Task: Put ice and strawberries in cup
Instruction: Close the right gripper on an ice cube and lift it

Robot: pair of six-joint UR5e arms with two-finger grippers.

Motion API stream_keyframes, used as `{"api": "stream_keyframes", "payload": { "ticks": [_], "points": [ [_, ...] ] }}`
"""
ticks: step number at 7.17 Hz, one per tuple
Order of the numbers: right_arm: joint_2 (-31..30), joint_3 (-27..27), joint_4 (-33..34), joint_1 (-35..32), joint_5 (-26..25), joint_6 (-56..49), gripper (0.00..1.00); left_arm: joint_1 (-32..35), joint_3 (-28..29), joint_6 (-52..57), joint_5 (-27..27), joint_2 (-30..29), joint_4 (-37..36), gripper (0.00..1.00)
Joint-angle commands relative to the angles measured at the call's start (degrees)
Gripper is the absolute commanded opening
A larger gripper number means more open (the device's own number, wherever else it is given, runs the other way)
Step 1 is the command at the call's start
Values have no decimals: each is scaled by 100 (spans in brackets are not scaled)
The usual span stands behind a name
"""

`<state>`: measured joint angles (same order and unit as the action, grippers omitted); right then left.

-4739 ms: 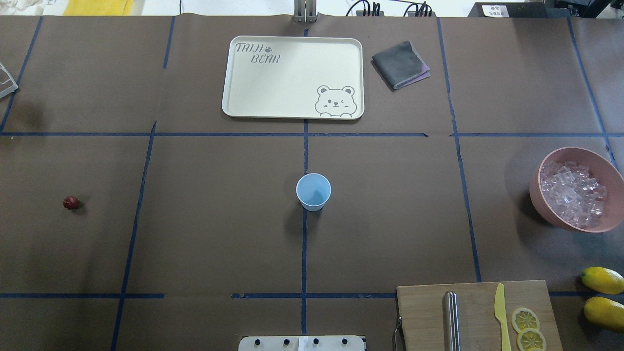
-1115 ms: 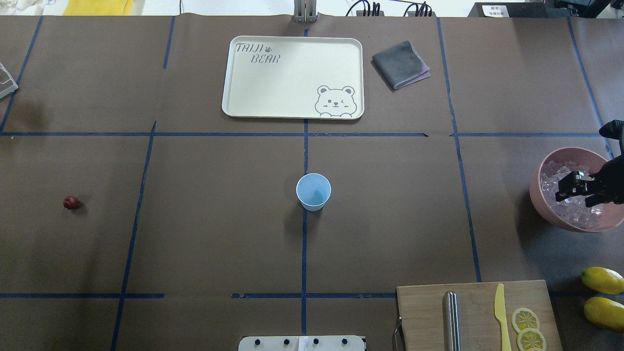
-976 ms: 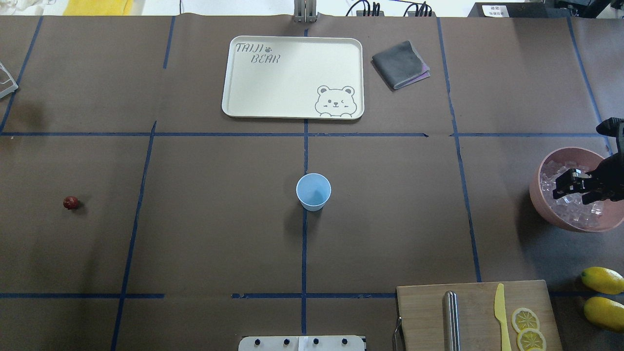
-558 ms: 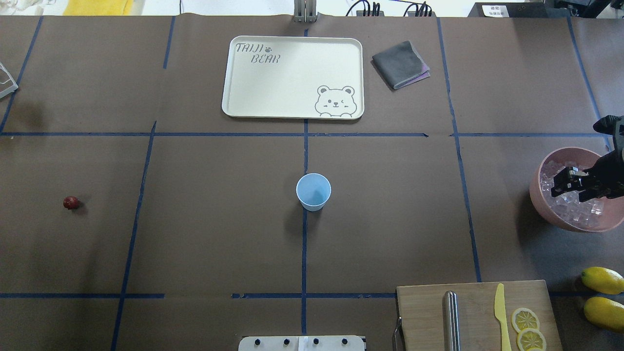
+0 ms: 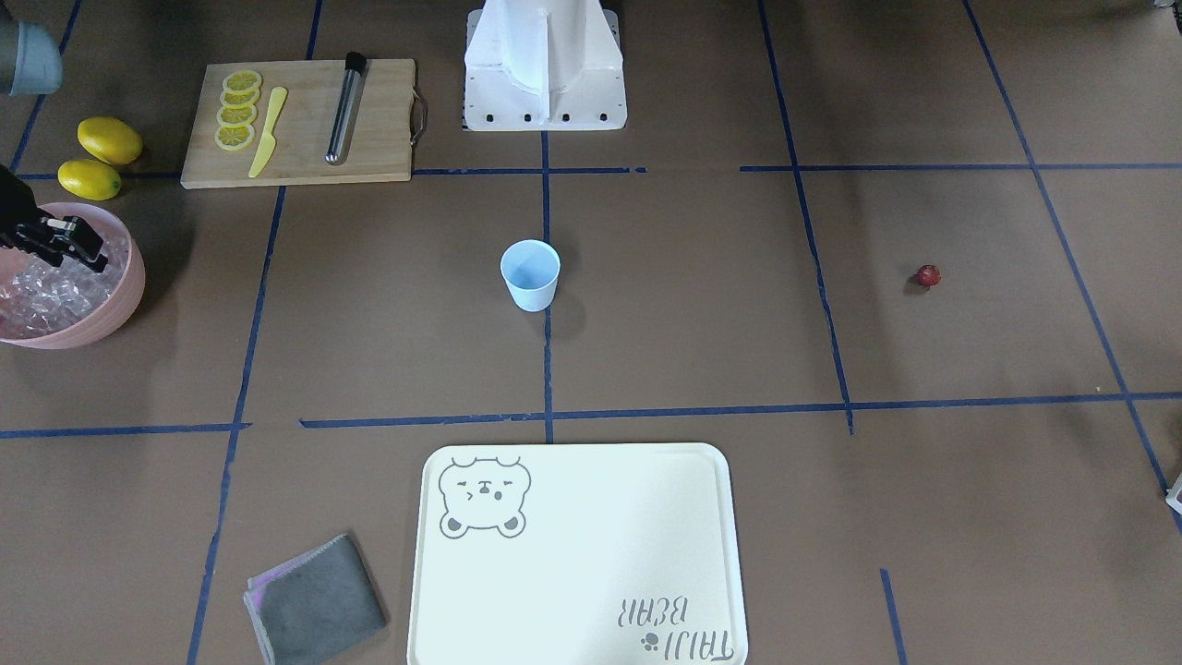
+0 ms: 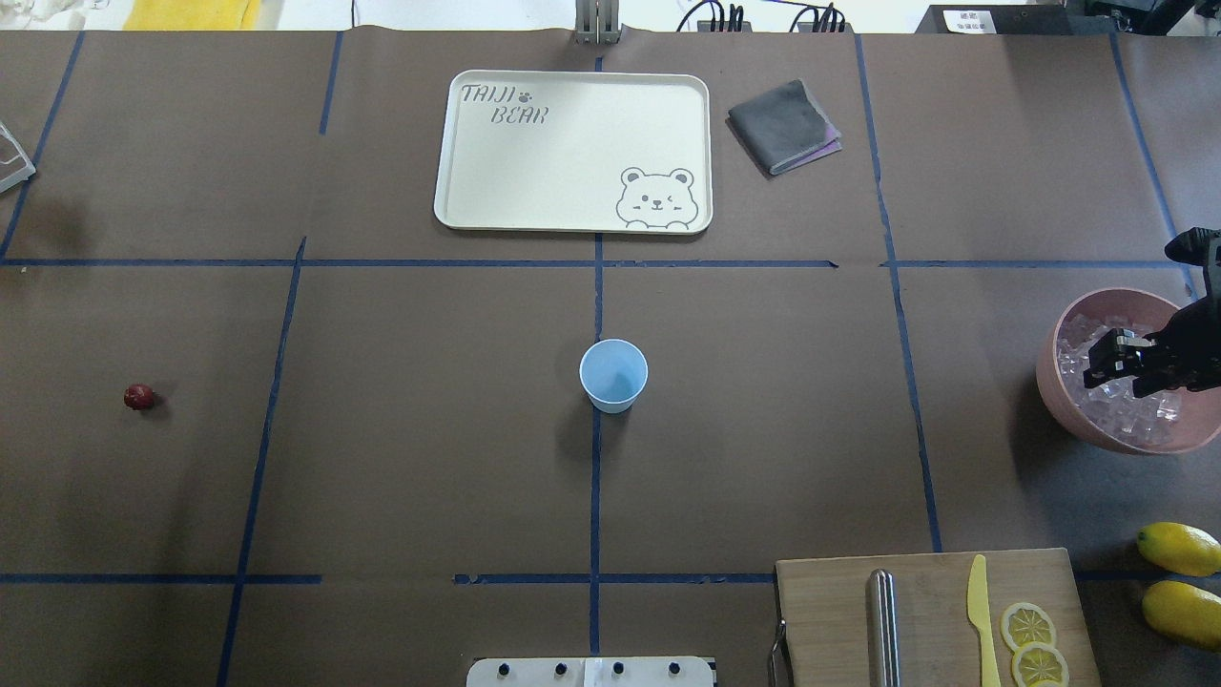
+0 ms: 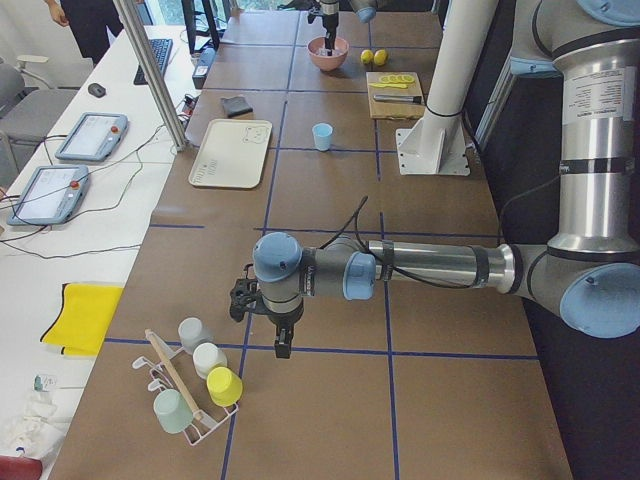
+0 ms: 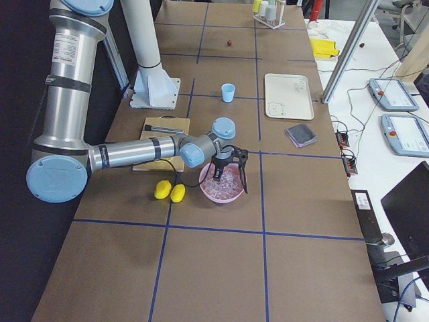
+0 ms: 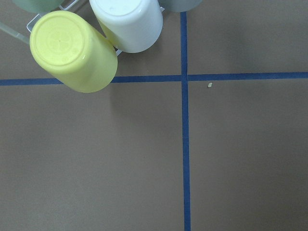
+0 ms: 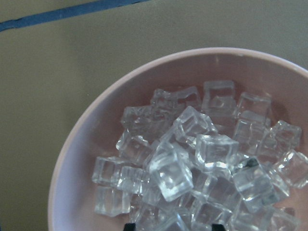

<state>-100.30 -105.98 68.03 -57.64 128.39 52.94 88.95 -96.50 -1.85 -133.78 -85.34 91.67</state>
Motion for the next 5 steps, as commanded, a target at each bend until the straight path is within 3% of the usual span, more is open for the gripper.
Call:
{"api": "stream_keyframes", "payload": {
  "ticks": [1, 2, 5],
  "points": [
    [-7, -36, 0, -2, 1, 6, 41, 0, 0, 0, -8, 0, 0, 100],
    [-16, -63, 0, -2, -7, 15, 27, 0, 0, -9, -8, 0, -9, 100],
    [-94, -298, 17, -45, 54, 6, 4, 0, 0, -9, -17, 0, -9, 100]
  ]
}}
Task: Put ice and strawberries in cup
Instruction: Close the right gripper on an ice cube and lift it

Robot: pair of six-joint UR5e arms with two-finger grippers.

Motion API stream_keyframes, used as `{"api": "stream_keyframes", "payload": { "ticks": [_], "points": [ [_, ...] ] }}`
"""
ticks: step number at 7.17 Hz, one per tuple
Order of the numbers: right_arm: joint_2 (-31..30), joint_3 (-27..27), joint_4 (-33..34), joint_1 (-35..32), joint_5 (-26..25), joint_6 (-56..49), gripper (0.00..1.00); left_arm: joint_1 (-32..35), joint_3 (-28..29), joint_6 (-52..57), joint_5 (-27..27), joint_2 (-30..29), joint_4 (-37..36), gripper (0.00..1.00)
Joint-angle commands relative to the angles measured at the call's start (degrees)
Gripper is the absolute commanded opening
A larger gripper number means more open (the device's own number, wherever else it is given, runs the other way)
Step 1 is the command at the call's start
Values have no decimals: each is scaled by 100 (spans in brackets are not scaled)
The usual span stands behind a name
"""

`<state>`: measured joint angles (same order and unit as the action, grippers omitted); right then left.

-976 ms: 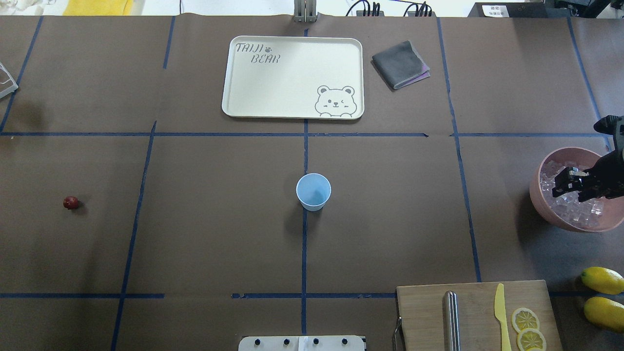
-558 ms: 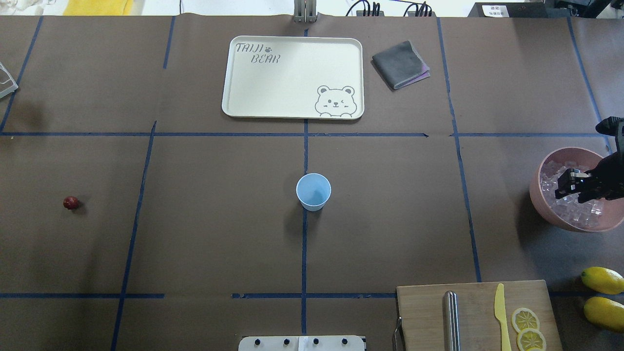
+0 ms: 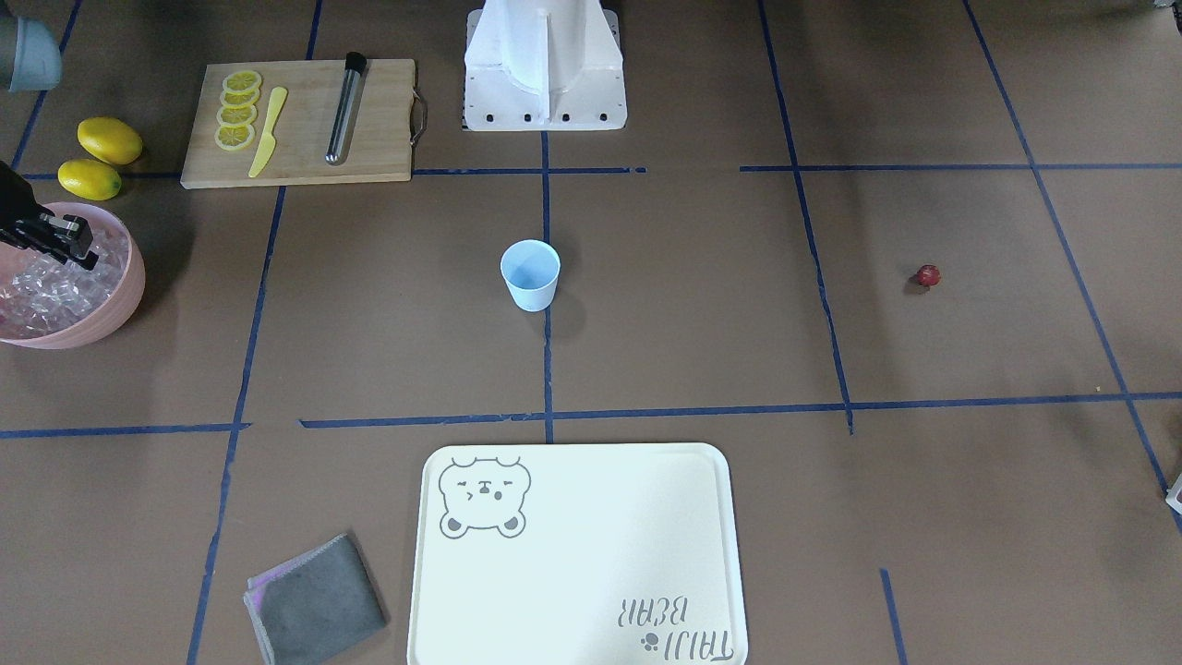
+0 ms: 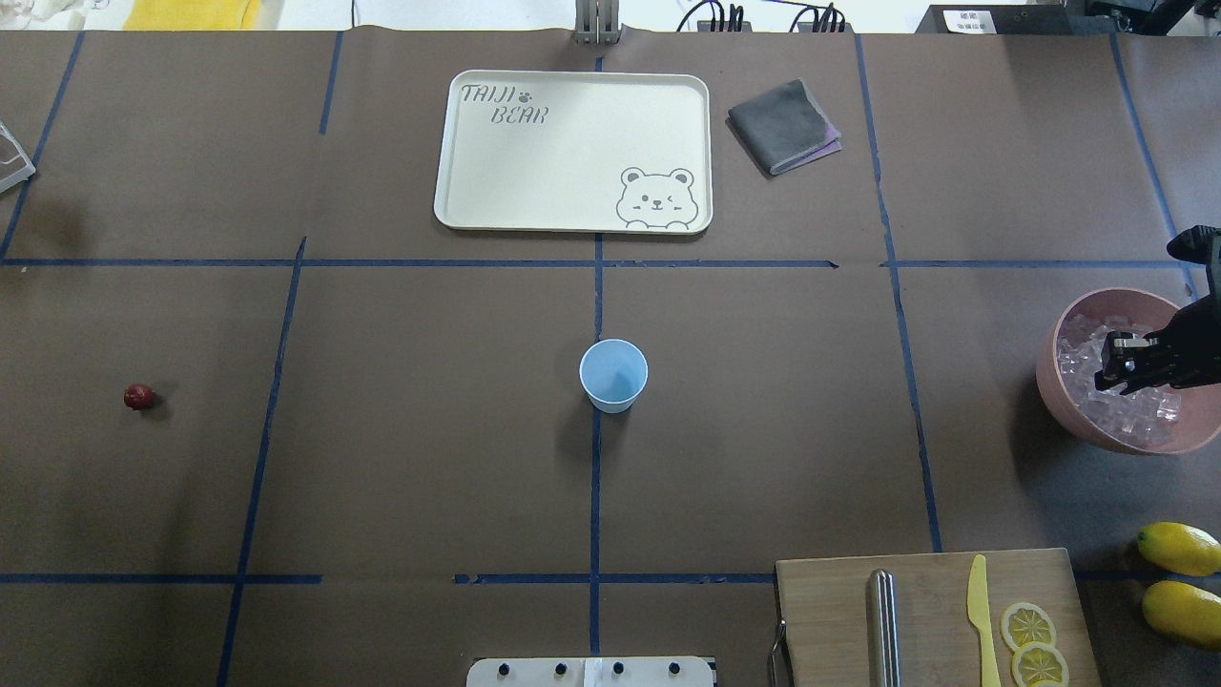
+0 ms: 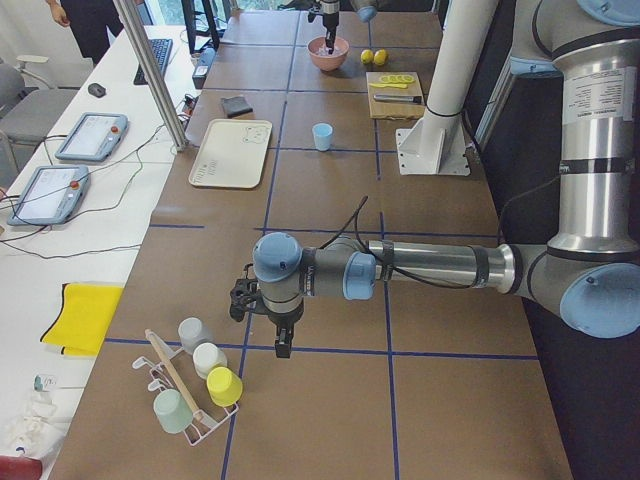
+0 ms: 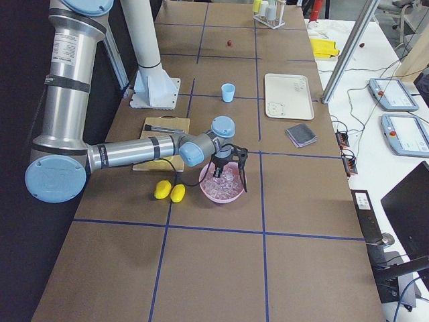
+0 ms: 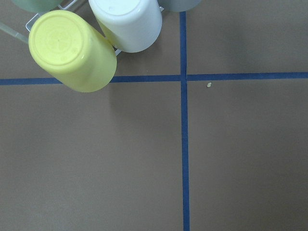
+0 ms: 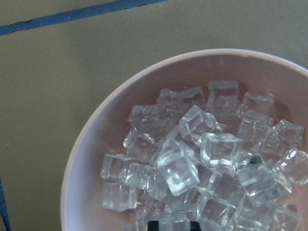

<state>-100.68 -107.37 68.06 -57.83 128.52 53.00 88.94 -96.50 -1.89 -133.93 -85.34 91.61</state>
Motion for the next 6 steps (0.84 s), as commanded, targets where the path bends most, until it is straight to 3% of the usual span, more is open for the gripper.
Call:
{"api": "stream_keyframes", "payload": {
  "ticks": [1, 3, 6],
  "points": [
    [-318, -623, 92, -122, 59, -1, 2, 0, 0, -4, -1, 0, 6, 100],
    [-383, -1153, 93, -194, 59, 199, 2, 0, -9, -4, -1, 9, -2, 100],
    [1202, -1147, 102, 400, 95, 2233, 3, 0, -53, -4, -10, 9, 6, 100]
  ]
}}
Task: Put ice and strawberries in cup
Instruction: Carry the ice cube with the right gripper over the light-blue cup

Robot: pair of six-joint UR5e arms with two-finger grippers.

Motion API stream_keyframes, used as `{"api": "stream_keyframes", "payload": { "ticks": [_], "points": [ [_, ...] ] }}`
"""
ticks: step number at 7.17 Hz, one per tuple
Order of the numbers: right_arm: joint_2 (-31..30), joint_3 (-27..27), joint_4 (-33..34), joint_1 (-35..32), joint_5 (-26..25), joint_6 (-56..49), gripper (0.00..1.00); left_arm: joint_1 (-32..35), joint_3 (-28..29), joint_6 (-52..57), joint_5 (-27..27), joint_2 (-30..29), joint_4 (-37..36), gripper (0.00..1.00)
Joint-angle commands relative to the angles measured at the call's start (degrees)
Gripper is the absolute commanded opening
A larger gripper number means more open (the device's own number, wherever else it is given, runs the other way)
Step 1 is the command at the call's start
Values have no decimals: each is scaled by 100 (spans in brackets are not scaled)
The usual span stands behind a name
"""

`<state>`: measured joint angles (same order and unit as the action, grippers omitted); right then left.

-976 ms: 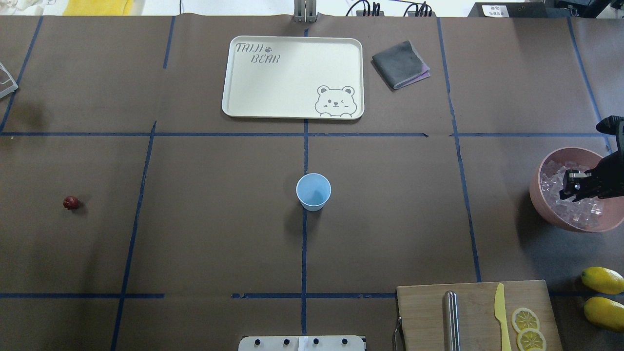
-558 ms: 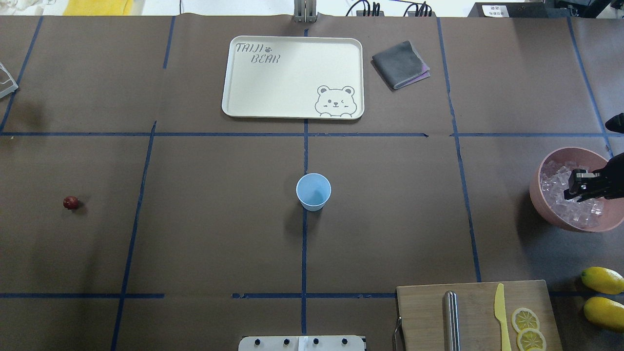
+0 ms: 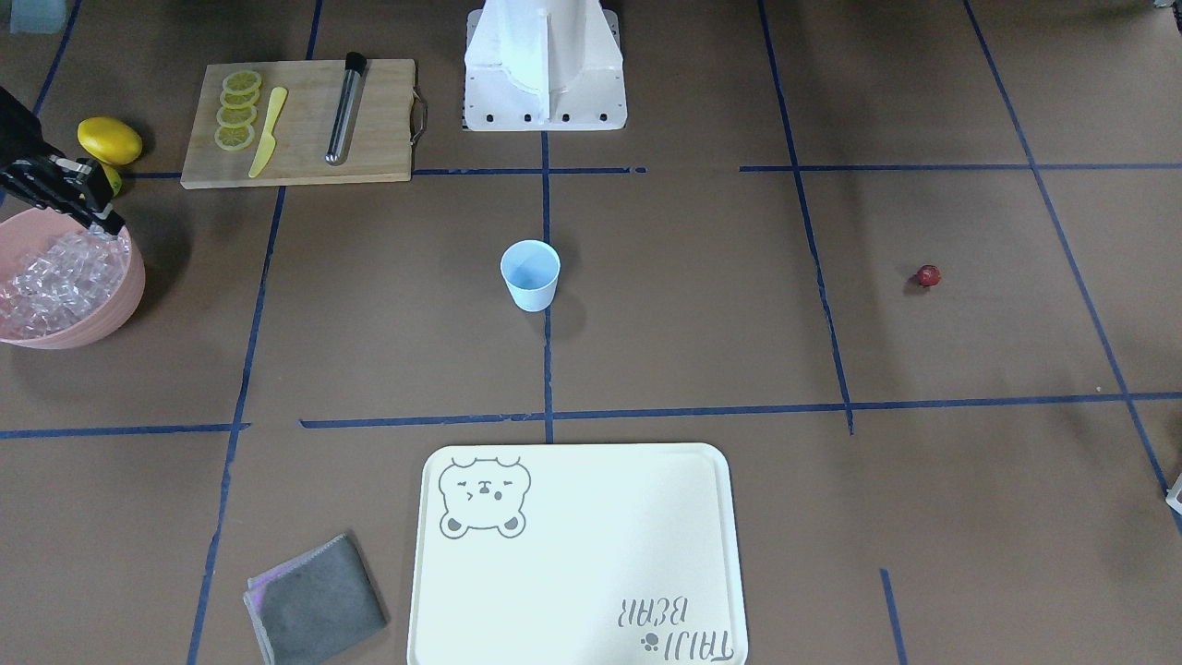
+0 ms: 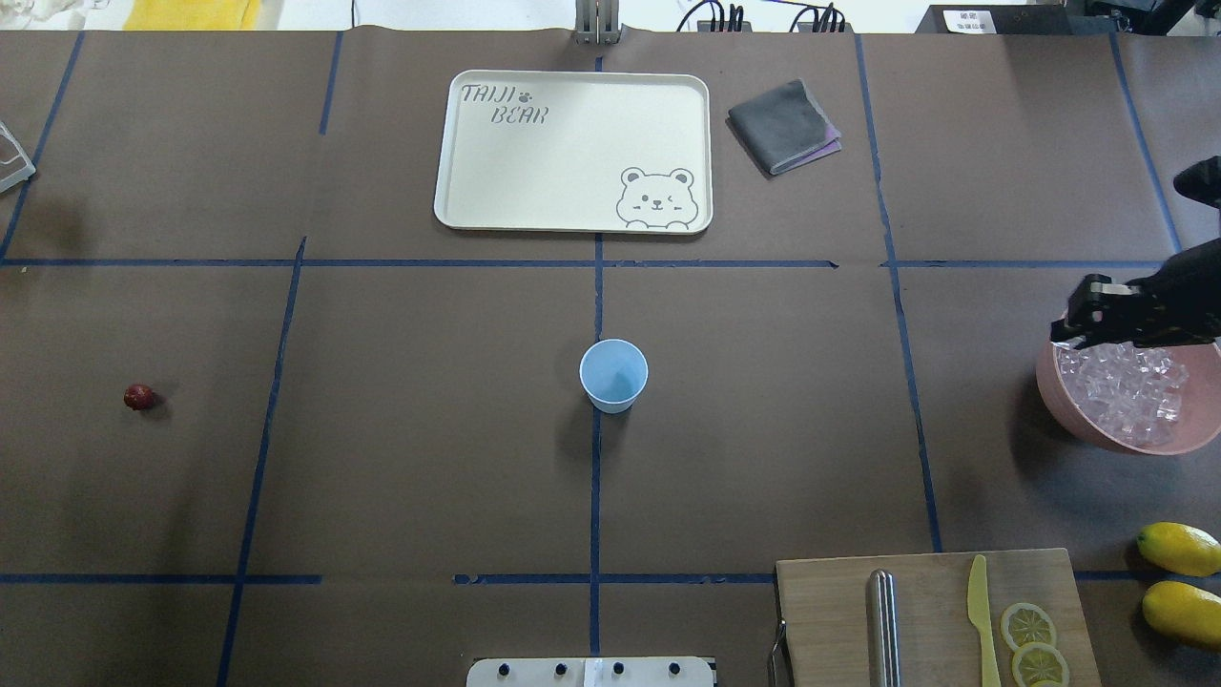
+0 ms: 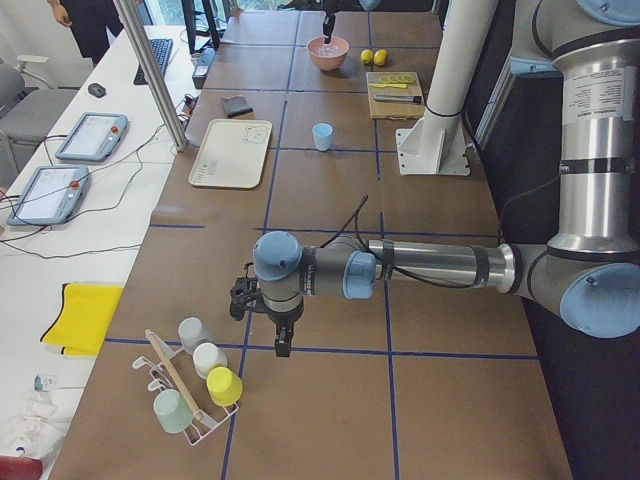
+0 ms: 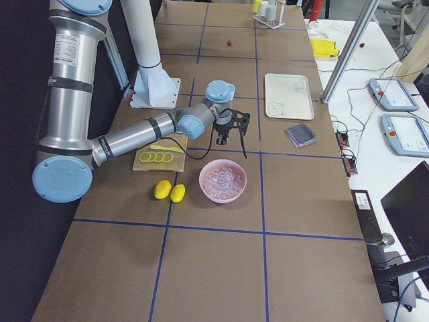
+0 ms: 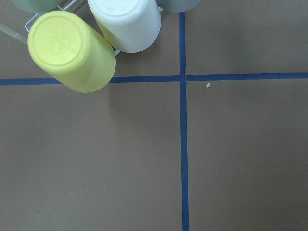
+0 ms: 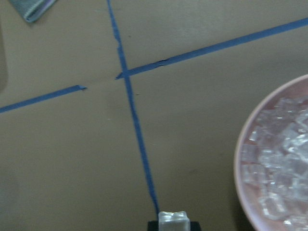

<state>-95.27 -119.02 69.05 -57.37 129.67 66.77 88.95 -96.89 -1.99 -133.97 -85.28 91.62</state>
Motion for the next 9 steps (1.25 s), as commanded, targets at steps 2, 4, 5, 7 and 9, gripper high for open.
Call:
{"api": "stream_keyframes", "payload": {
  "ticks": [2, 4, 5, 7, 9],
  "points": [
    [2111, 378, 12, 1416, -675, 2544, 3, 0, -23, 6, -6, 2, 5, 100],
    [3525, 878, 842, 2358, -1659, 3155, 3, 0, -23, -3, -6, 2, -4, 100],
    [3855, 1142, 891, 2615, -1995, 3340, 3, 0, -23, -3, -6, 2, -4, 100],
    [4365, 1791, 874, 2854, -2331, 3395, 4, 0, -23, -3, -6, 2, -4, 100],
    [4456, 1997, 874, 2968, -2472, 3395, 23, 0, -23, -3, -6, 2, -4, 100]
  ]
}}
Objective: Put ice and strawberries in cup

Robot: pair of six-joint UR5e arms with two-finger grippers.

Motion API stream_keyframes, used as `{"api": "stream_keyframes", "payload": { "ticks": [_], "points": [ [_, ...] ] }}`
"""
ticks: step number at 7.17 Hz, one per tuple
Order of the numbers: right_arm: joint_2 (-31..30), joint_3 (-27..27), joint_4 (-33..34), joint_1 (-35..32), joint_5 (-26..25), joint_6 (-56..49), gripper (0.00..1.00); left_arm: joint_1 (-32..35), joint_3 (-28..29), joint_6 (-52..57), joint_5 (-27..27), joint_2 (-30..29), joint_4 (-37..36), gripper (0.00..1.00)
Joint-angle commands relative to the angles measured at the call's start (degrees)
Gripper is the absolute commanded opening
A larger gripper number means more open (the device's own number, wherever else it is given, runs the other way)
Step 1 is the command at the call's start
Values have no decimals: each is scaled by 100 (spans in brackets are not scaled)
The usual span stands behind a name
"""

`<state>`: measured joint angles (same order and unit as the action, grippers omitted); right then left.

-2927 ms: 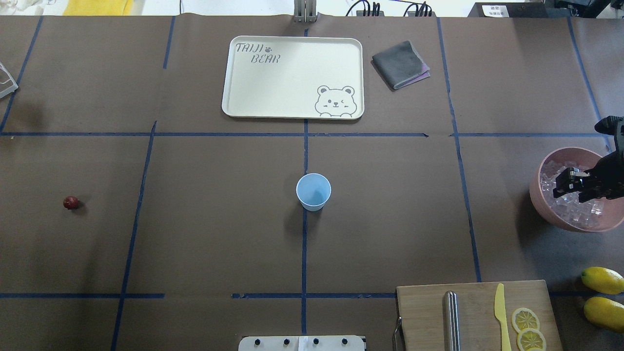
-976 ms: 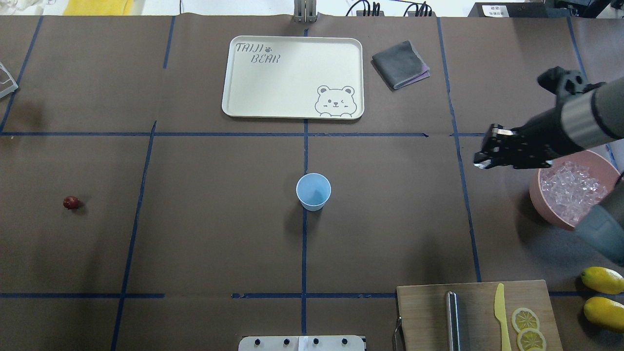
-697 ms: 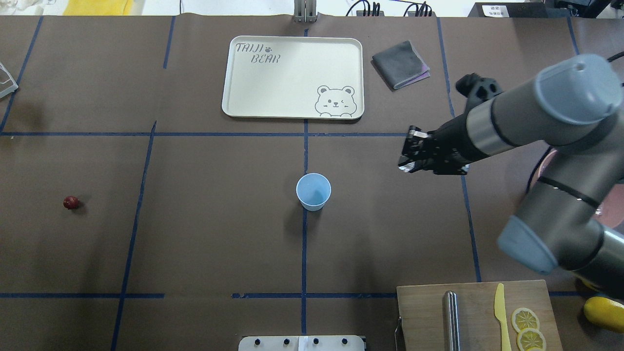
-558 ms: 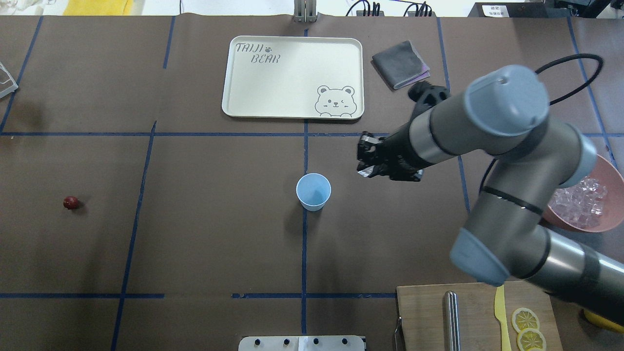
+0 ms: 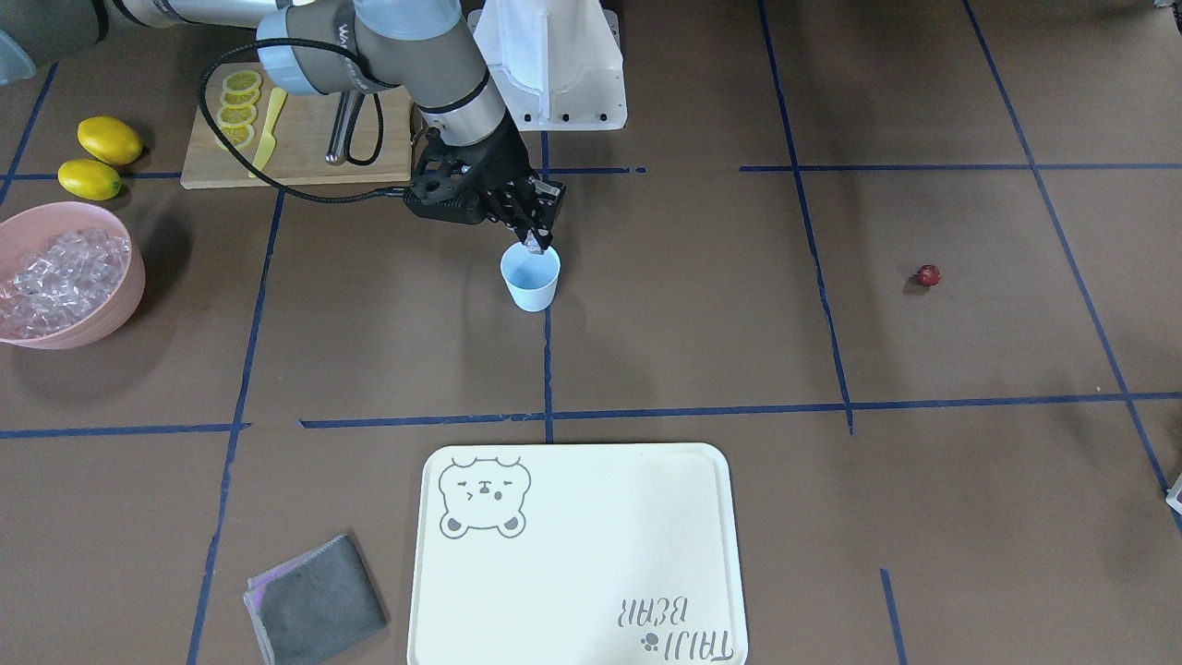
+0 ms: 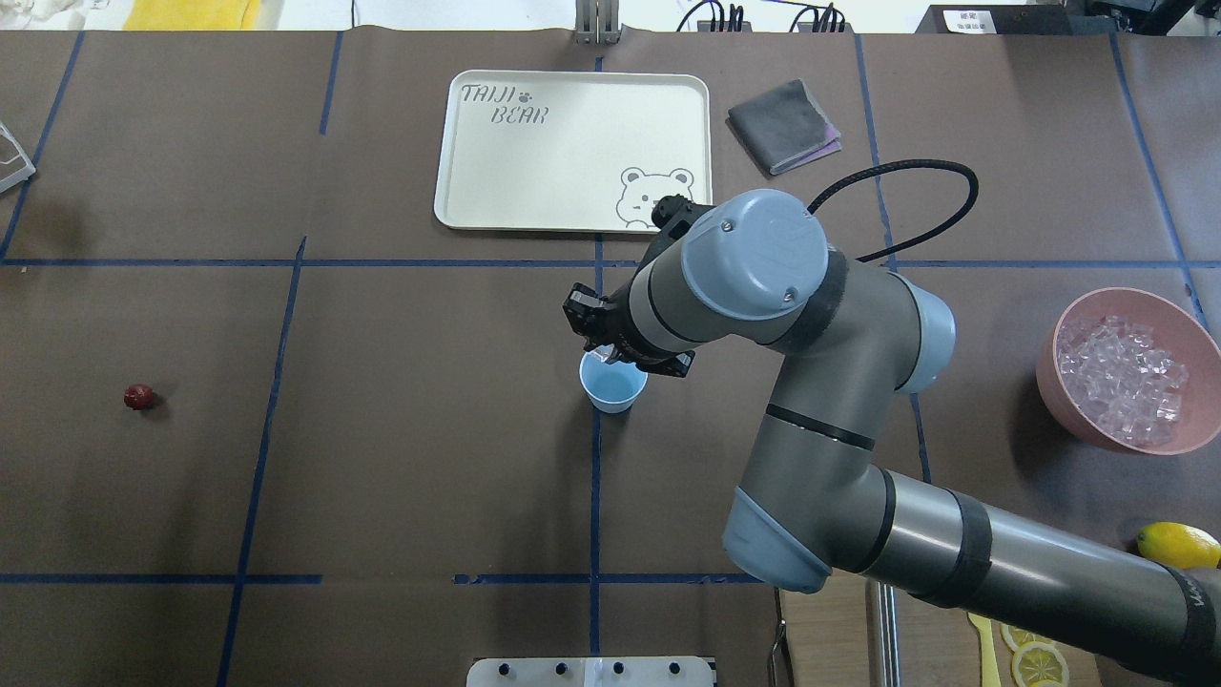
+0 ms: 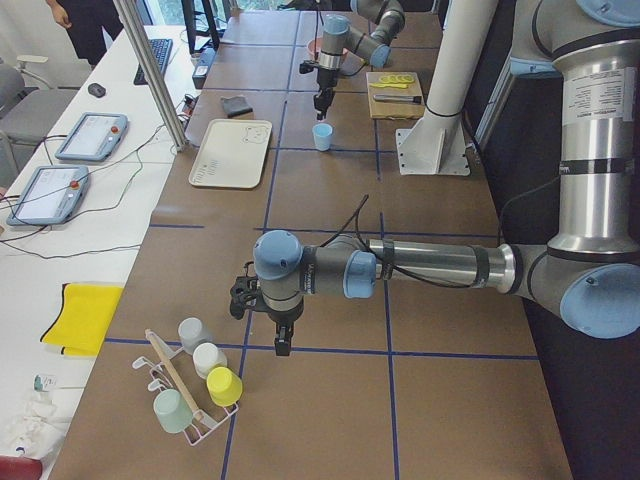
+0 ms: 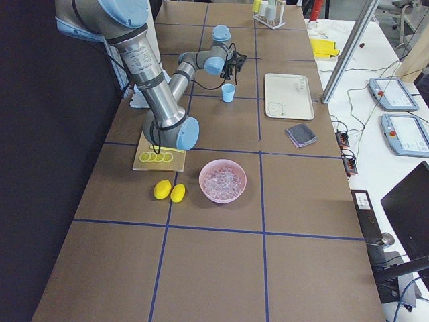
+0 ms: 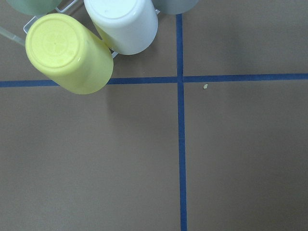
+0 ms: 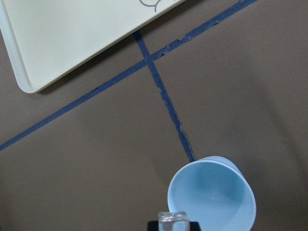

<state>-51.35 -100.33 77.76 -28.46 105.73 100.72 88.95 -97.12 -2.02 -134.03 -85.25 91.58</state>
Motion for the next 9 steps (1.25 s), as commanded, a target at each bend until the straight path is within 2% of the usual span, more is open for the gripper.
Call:
{"api": "stream_keyframes", "payload": {
  "ticks": [1, 3, 5, 6, 7, 9],
  "points": [
    [29, 136, 11, 147, -88, -8, 34, 0, 0, 0, -1, 0, 0, 100],
    [-33, 136, 20, 156, -88, -26, 36, 0, 17, 9, 8, 26, 0, 100],
    [-86, 136, 20, 156, -88, -43, 45, 0, 17, 0, -1, 26, 0, 100],
    [-86, 75, 46, -9, -53, -61, 69, 0, 17, 9, -1, 26, 9, 100],
    [-286, -117, 55, -263, 8, -87, 80, 0, 17, 0, -1, 26, 0, 100],
    [-1110, -810, 64, -929, 463, -262, 82, 0, 9, 9, -1, 26, 0, 100]
  ]
}}
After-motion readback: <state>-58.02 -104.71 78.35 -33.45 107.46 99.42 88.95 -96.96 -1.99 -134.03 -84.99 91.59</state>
